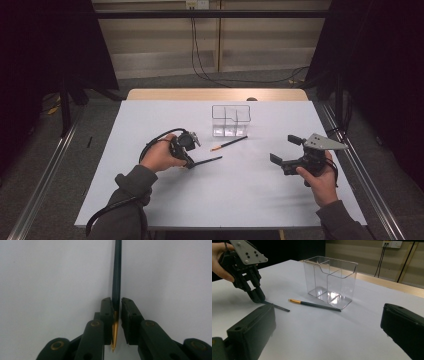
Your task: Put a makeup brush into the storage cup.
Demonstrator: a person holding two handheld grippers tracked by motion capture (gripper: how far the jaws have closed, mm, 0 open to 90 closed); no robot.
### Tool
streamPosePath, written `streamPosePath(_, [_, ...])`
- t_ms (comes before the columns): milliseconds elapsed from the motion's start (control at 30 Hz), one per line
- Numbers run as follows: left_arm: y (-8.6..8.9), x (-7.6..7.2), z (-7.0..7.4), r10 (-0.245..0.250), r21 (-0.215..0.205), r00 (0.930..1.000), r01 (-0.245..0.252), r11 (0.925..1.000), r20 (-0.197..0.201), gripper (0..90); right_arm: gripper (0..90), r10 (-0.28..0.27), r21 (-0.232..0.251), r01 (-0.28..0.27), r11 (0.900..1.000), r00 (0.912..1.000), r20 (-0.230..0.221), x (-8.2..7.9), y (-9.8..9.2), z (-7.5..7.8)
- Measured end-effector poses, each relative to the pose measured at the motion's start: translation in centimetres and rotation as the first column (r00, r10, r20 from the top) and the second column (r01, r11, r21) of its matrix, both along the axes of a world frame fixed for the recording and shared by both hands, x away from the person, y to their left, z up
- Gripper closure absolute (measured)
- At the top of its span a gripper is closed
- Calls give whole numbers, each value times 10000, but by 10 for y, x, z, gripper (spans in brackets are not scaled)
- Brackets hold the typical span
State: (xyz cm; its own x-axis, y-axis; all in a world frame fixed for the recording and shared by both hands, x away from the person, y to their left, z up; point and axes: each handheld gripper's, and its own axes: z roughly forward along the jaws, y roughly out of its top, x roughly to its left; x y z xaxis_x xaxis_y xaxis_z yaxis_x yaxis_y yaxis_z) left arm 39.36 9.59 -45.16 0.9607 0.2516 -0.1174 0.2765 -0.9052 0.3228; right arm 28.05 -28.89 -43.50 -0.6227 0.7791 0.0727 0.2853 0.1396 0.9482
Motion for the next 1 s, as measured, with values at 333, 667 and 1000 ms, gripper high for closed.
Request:
streamPosePath(333, [-11,-2,2,13,690,9998,-27,9976,206,836,0,-14,-4,14,10000,10000,-37,0,0,0])
streamPosePath(667, [-14,-4,4,-64,925,9993,29,9957,381,838,0,-13,-13,13,10000,10000,-48,1,0,-2])
streamPosePath(1000, [-14,-8,6,100,828,9995,-124,9965,291,839,0,84,-116,-85,9999,9999,-109,1,1,-3])
